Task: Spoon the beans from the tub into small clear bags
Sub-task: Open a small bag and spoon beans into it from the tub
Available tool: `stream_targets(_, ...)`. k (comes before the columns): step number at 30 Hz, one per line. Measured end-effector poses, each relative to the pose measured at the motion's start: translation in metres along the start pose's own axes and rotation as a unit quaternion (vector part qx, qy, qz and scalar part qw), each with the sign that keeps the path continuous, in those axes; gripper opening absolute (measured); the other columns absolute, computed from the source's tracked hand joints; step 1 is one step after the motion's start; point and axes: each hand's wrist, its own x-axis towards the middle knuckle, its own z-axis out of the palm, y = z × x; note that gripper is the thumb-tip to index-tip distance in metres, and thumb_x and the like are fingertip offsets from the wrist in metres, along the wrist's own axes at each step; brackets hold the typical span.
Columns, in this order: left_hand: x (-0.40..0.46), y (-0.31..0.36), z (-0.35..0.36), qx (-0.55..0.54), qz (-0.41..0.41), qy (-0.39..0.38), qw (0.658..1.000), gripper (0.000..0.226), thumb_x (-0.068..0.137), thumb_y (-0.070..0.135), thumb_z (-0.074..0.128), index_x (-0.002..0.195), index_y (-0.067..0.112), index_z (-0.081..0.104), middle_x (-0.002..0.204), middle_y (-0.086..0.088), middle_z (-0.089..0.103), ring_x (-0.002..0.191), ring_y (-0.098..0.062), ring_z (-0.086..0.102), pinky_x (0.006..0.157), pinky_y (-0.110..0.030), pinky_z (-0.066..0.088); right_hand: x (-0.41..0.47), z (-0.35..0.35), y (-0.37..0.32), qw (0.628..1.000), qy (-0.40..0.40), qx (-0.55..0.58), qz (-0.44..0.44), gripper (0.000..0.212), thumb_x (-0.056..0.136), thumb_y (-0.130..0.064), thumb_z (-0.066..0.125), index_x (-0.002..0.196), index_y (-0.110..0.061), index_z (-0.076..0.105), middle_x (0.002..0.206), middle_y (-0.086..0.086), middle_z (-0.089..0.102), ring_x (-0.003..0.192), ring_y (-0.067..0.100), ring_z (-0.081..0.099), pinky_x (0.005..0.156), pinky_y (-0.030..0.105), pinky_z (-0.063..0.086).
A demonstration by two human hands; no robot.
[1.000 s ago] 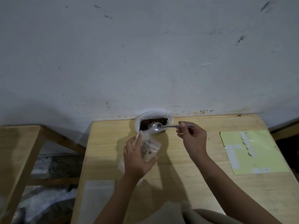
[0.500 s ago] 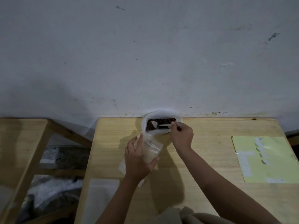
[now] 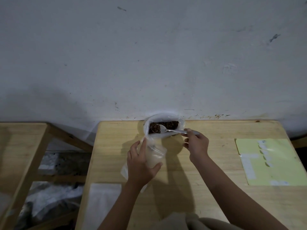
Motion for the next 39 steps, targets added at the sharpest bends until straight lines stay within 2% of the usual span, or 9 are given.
stream_targets(13, -0.004, 0.020, -0.010, -0.074, 0.011, 0.016, 0.997, 0.103, 0.059, 0.064, 0.068, 0.147, 0.027, 0.029, 0.137, -0.008, 0.033, 0.123, -0.025, 0.034, 0.098, -0.051, 0.042, -0.038, -0.047, -0.018, 0.974, -0.068, -0.051, -0.209, 0.017, 0.092, -0.010, 0.057, 0.080, -0.019, 0.067, 0.075, 0.000, 0.069, 0.068, 0.006, 0.062, 0.059, 0.024, 0.050)
stream_targets(18, -0.003, 0.023, -0.009, -0.065, 0.008, 0.010, 0.998, 0.104, 0.059, 0.065, 0.066, 0.148, 0.030, 0.025, 0.137, -0.008, 0.033, 0.122, -0.028, 0.036, 0.099, -0.046, 0.040, -0.025, -0.035, -0.016, 0.972, -0.043, -0.059, -0.223, 0.017, 0.092, -0.016, 0.059, 0.081, -0.026, 0.068, 0.077, -0.002, 0.070, 0.069, 0.012, 0.059, 0.070, 0.038, 0.051)
stream_targets(21, -0.003, 0.022, -0.008, -0.057, 0.005, 0.014, 0.998, 0.104, 0.059, 0.065, 0.067, 0.148, 0.028, 0.026, 0.135, -0.009, 0.035, 0.120, -0.027, 0.038, 0.097, -0.045, 0.041, -0.017, -0.022, -0.012, 0.973, -0.037, -0.077, -0.215, 0.020, 0.090, -0.017, 0.061, 0.075, -0.028, 0.068, 0.074, -0.004, 0.069, 0.064, 0.003, 0.058, 0.069, 0.032, 0.050)
stream_targets(25, -0.003, 0.020, -0.007, -0.053, 0.006, 0.026, 0.998, 0.104, 0.059, 0.063, 0.069, 0.146, 0.024, 0.029, 0.132, -0.012, 0.038, 0.118, -0.028, 0.040, 0.094, -0.047, 0.044, -0.003, -0.005, -0.002, 0.977, -0.049, -0.120, -0.172, 0.012, 0.089, -0.017, 0.063, 0.082, -0.016, 0.072, 0.076, -0.001, 0.067, 0.075, 0.016, 0.062, 0.073, 0.028, 0.045)
stream_targets(28, -0.002, 0.017, -0.006, -0.059, 0.006, 0.034, 0.998, 0.103, 0.060, 0.061, 0.071, 0.145, 0.017, 0.033, 0.131, -0.014, 0.039, 0.119, -0.028, 0.041, 0.093, -0.049, 0.045, 0.004, 0.003, 0.006, 0.980, -0.057, -0.121, -0.145, 0.013, 0.087, -0.016, 0.064, 0.076, -0.021, 0.068, 0.079, 0.002, 0.067, 0.077, 0.019, 0.061, 0.070, 0.028, 0.045)
stream_targets(31, -0.002, 0.017, -0.007, -0.076, -0.012, 0.032, 0.997, 0.105, 0.060, 0.063, 0.070, 0.146, 0.015, 0.034, 0.131, -0.013, 0.038, 0.119, -0.023, 0.038, 0.091, -0.050, 0.047, 0.005, 0.003, 0.008, 0.978, -0.045, -0.148, -0.141, 0.009, 0.088, -0.019, 0.063, 0.097, -0.017, 0.065, 0.087, 0.004, 0.065, 0.076, 0.016, 0.058, 0.071, 0.030, 0.043)
stream_targets(34, -0.003, 0.023, -0.010, -0.112, -0.044, 0.027, 0.992, 0.107, 0.058, 0.067, 0.068, 0.147, 0.023, 0.030, 0.129, -0.007, 0.036, 0.115, -0.013, 0.031, 0.092, -0.046, 0.045, -0.002, -0.005, 0.010, 0.974, 0.004, -0.163, -0.156, 0.039, 0.089, -0.019, 0.062, 0.126, -0.012, 0.051, 0.110, 0.001, 0.055, 0.090, 0.014, 0.057, 0.076, 0.028, 0.045)
stream_targets(36, -0.004, 0.028, -0.011, -0.139, -0.058, 0.031, 0.988, 0.108, 0.057, 0.068, 0.068, 0.148, 0.026, 0.028, 0.127, -0.004, 0.034, 0.115, -0.012, 0.029, 0.093, -0.045, 0.045, -0.014, -0.014, 0.011, 0.966, 0.009, -0.157, -0.204, 0.030, 0.088, -0.017, 0.062, 0.117, -0.013, 0.055, 0.107, 0.000, 0.056, 0.091, 0.014, 0.058, 0.075, 0.029, 0.049)
stream_targets(39, -0.005, 0.037, -0.013, -0.180, -0.064, 0.043, 0.981, 0.111, 0.055, 0.068, 0.071, 0.148, 0.030, 0.023, 0.125, 0.008, 0.026, 0.120, -0.014, 0.030, 0.093, -0.044, 0.047, -0.032, -0.030, 0.011, 0.959, -0.115, -0.142, -0.215, 0.004, 0.088, -0.016, 0.064, 0.090, -0.014, 0.067, 0.088, 0.002, 0.068, 0.082, 0.014, 0.064, 0.071, 0.028, 0.052)
